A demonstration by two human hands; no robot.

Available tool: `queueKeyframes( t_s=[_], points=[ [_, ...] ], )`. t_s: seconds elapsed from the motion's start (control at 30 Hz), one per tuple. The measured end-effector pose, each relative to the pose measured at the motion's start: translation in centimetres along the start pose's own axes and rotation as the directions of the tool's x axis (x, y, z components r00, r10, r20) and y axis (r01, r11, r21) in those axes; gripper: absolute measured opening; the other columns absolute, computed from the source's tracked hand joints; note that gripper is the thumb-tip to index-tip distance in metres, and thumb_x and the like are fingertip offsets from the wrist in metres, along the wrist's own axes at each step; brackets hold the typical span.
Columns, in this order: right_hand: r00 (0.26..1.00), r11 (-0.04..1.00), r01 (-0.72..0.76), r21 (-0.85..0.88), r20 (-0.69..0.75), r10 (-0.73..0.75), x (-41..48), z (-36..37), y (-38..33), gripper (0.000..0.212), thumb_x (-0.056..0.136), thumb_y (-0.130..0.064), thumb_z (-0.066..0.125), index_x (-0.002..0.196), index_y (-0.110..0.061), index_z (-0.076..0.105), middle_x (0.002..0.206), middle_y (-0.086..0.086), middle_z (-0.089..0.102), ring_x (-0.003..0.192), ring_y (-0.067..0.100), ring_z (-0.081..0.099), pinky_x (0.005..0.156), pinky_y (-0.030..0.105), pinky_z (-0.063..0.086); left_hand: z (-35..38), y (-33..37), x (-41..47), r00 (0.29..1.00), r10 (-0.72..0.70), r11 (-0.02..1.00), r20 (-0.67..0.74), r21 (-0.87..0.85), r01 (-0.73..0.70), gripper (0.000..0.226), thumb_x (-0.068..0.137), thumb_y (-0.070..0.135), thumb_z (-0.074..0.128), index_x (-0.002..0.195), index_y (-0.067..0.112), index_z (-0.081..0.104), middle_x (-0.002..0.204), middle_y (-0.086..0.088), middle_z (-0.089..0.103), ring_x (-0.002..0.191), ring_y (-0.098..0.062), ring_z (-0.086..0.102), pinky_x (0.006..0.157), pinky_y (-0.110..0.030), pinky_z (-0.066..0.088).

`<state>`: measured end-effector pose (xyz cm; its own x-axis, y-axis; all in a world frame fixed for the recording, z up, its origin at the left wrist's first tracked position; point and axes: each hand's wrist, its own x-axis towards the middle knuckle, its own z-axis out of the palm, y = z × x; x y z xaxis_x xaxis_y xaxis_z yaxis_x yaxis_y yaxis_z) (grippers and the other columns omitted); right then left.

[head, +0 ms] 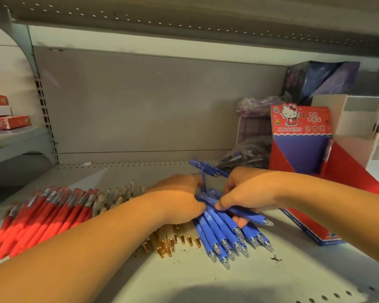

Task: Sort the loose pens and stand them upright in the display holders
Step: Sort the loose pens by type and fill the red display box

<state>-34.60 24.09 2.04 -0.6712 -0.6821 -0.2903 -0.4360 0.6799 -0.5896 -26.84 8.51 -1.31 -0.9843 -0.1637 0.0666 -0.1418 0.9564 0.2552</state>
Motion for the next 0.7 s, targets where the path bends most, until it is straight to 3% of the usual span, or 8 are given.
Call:
queueKeyframes(
  t_s=[0.1, 0.23, 0.4, 0.57, 0.7],
  points=[
    [0.996, 0.998, 0.04, -0.052, -0.073, -0.044, -0.1, -0.4, -0.1, 0.019, 0.091, -0.015, 0.068, 0.096, 0.003, 0.068, 0.063, 0.007, 0.073, 0.058, 0.018, 0.072, 0.054, 0.027, 0.059, 0.3, 0.3, 0.0, 0.997, 0.072, 0.997, -0.016, 0.002, -0.072, 0.038, 0.092, 0.045, 0.055, 0.128, 0.037, 0.045, 0.107, 0.0, 0.065, 0.087, -0.017, 0.061, 0.08, -0.039, 0.056],
    [0.99, 0.977, 0.091, -0.195, -0.084, -0.109, 0.4, 0.0, -0.6, 0.018, 0.087, -0.026, 0.073, 0.081, -0.009, 0.071, 0.065, 0.0, 0.072, 0.055, 0.012, 0.07, 0.048, 0.02, 0.053, 0.3, 0.3, 0.0, 0.99, 0.14, 0.99, -0.005, -0.008, -0.14, 0.03, 0.095, 0.042, 0.053, 0.124, 0.036, 0.053, 0.109, 0.002, 0.064, 0.089, -0.016, 0.06, 0.08, -0.036, 0.054],
    [0.997, 0.985, 0.081, -0.152, 0.003, -0.082, 1.0, -0.7, -1.4, 0.02, 0.091, -0.03, 0.065, 0.084, -0.012, 0.069, 0.07, 0.002, 0.074, 0.059, 0.012, 0.069, 0.047, 0.02, 0.049, 0.3, 0.3, 0.1, 0.988, 0.143, 0.989, 0.06, -0.041, -0.141, 0.019, 0.097, 0.033, 0.049, 0.112, 0.03, 0.059, 0.104, 0.002, 0.066, 0.091, -0.02, 0.062, 0.081, -0.039, 0.054],
    [1.0, 0.985, -0.022, -0.172, -0.022, 0.018, 5.0, -2.9, -2.1, 0.014, 0.094, -0.017, 0.059, 0.092, -0.008, 0.068, 0.073, 0.002, 0.071, 0.05, 0.009, 0.06, 0.046, 0.018, 0.045, -0.2, 0.1, 0.1, 0.971, 0.154, 0.988, 0.182, -0.02, -0.153, 0.045, 0.098, 0.02, 0.041, 0.138, 0.038, 0.049, 0.131, 0.003, 0.056, 0.109, -0.018, 0.053, 0.094, -0.033, 0.046],
    [0.983, 0.979, -0.093, -0.179, -0.174, 0.061, 10.0, -2.6, -2.0, 0.024, 0.096, -0.016, 0.057, 0.076, -0.003, 0.061, 0.07, 0.009, 0.064, 0.052, 0.018, 0.054, 0.051, 0.026, 0.047, 0.0, 0.2, 0.1, 0.965, 0.177, 0.984, 0.193, -0.013, -0.178, 0.049, 0.099, 0.021, 0.039, 0.145, 0.036, 0.04, 0.14, -0.001, 0.05, 0.117, -0.022, 0.051, 0.1, -0.038, 0.045]
  ],
)
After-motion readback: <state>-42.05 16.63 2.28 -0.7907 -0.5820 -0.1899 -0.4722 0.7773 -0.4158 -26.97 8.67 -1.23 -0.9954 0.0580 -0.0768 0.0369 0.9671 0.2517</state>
